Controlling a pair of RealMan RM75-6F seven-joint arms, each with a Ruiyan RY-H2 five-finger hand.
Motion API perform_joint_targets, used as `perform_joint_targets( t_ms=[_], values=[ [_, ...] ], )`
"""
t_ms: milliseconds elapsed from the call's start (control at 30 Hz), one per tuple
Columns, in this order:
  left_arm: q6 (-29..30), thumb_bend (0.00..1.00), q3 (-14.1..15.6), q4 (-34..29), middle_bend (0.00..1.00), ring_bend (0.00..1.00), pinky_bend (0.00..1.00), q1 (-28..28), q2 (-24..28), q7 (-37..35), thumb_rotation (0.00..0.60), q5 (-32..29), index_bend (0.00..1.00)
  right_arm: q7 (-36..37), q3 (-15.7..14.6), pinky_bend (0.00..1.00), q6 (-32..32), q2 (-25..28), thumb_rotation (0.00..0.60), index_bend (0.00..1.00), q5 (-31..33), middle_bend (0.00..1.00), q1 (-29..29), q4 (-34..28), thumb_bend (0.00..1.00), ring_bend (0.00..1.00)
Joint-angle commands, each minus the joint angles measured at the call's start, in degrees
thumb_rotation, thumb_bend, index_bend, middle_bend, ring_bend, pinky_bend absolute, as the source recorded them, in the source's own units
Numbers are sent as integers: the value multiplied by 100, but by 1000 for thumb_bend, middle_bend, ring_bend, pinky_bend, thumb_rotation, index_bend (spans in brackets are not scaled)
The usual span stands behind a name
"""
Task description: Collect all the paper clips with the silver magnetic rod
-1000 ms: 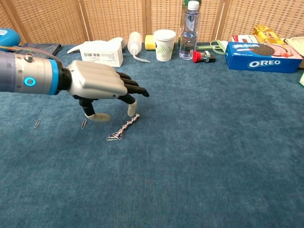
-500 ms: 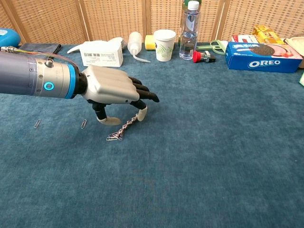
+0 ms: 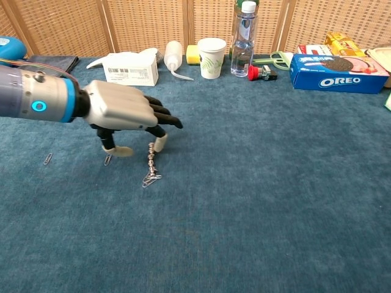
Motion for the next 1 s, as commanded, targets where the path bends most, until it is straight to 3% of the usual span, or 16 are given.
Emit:
perform_joint_targets(
  t_ms=[33, 433, 600, 700, 800, 833, 900, 1000],
  values=[
    [19, 768, 63, -108, 0, 0, 45, 58, 136, 59, 600, -32, 296, 4, 0, 340, 8, 8, 600, 296, -15, 292, -4, -15, 509, 274],
    [380, 764, 110, -697, 0, 0, 43, 300, 737, -5, 600, 1, 298, -14, -2, 340, 33, 21, 600, 291, -92, 289, -3, -124, 509, 270],
    [944, 735, 18, -693, 12, 10, 43, 505, 778, -614, 600, 298, 288, 29, -11, 340, 42, 10, 600, 289, -133, 289, -9, -128, 509, 269],
    [1284, 705, 21, -465, 68, 80, 58, 626, 709, -914, 600, 536, 269, 23, -22, 340, 55, 15, 600, 289, -160, 289, -18, -123, 509, 269],
    [1501, 642, 33, -256, 176, 240, 222, 706, 639, -1207, 600, 699, 264, 25, -18, 340, 57, 13, 600, 288, -164, 289, -16, -130, 509, 269],
    [1578, 609, 37, -182, 222, 323, 350, 724, 612, -1322, 600, 772, 264, 17, -13, 340, 55, 6, 600, 288, -160, 289, -11, -128, 509, 269],
    [1692, 556, 35, -59, 301, 441, 511, 741, 573, -1471, 600, 877, 267, 5, -10, 340, 44, -3, 600, 288, -150, 289, -4, -131, 509, 268],
    [1841, 451, 26, 143, 523, 631, 673, 755, 527, -1710, 600, 1010, 319, -25, -6, 340, 20, -14, 600, 288, -140, 289, 15, -141, 509, 268]
  ],
)
